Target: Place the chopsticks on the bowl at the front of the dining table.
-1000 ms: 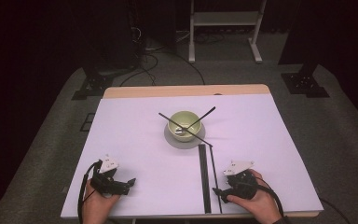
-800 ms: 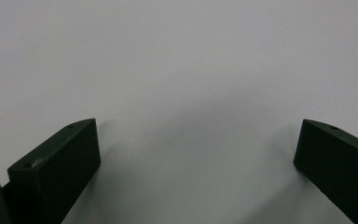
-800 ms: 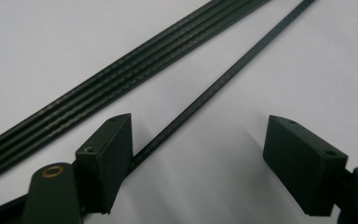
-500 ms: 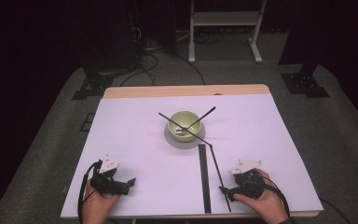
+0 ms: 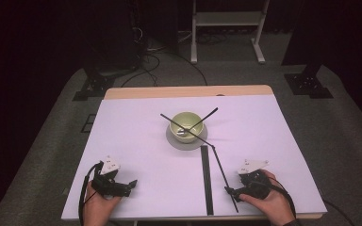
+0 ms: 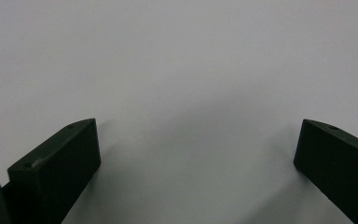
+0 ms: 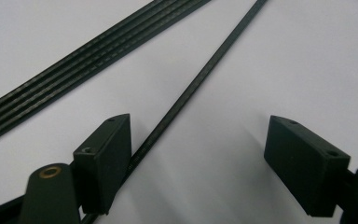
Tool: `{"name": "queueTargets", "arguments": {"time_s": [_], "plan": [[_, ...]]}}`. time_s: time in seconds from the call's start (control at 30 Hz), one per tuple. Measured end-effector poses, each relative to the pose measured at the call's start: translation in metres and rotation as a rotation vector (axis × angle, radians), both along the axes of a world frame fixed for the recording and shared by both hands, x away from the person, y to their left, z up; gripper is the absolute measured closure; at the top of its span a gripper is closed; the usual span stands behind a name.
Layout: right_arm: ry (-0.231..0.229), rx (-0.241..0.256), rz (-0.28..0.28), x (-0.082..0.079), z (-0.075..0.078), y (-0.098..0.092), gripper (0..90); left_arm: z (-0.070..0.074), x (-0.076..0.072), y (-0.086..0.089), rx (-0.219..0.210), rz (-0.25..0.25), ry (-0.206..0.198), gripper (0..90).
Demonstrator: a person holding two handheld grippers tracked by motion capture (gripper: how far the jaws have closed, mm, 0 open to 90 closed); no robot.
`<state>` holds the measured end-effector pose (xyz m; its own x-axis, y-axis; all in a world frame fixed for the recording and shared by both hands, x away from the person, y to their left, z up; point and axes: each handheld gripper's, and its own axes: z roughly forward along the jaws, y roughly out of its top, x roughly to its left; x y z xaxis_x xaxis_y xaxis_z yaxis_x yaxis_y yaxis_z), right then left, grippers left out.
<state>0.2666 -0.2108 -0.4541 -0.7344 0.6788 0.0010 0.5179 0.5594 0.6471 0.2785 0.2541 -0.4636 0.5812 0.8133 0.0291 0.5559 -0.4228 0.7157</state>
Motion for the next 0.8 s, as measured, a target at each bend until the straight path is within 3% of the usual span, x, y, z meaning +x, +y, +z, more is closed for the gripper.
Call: {"name": "queueTargets", "arguments": {"time_s": [0.8], "plan": [[-0.001,-0.007,-0.064,0.012,0.001,-0.023,21.8,0.000,0.000,0.000,0.000,0.000,0.000,0.0]]}}
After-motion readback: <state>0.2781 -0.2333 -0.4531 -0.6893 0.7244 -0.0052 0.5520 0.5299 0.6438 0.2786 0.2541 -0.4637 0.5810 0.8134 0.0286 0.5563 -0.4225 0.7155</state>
